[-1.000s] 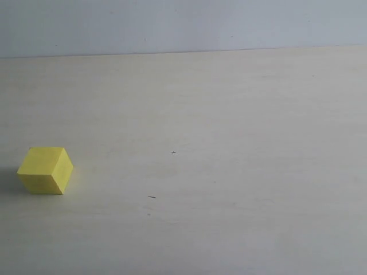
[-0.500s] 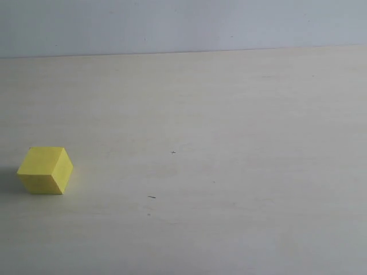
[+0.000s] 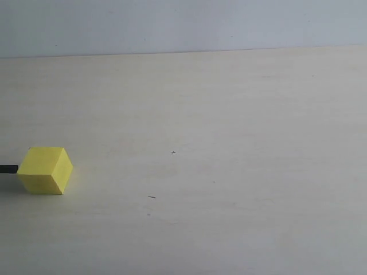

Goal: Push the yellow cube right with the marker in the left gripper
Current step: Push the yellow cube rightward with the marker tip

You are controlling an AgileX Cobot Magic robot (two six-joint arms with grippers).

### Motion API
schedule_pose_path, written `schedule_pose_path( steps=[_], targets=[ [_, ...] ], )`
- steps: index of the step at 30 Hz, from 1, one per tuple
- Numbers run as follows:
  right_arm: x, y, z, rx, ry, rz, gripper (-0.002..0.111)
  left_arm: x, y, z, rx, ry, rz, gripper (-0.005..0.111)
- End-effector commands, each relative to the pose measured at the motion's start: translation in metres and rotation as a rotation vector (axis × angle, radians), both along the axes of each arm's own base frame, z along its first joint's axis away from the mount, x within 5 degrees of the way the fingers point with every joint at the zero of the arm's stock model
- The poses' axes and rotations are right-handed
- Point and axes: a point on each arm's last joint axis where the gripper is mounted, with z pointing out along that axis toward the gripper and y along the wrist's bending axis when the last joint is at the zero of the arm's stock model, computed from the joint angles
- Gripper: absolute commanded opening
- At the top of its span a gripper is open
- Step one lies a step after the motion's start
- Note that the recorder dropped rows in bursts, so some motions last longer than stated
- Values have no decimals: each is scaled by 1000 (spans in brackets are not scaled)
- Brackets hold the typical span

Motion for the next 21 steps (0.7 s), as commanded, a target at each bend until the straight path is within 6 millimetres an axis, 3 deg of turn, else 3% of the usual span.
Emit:
schedule_pose_path(
  steps=[1,5,8,9,16,21],
  targets=[
    [0,0,0,-1,-11,-2,0,1,-6,1,-2,-9,4,0],
    [0,0,0,-1,-11,-2,0,6,-34,3,-30,-24,-46,0],
    [0,0,0,-1,-11,-2,0,9,-73,9,-79,-26,-121,0],
    [0,0,0,-1,-11,-2,0,9,-78,10,-79,-23,-136,0],
    [0,0,0,-1,-11,-2,0,7,-47,10,-5,29,-29,0],
    [0,0,0,-1,-11,-2,0,9,-62,10,-22,-3,-75,0]
  ],
)
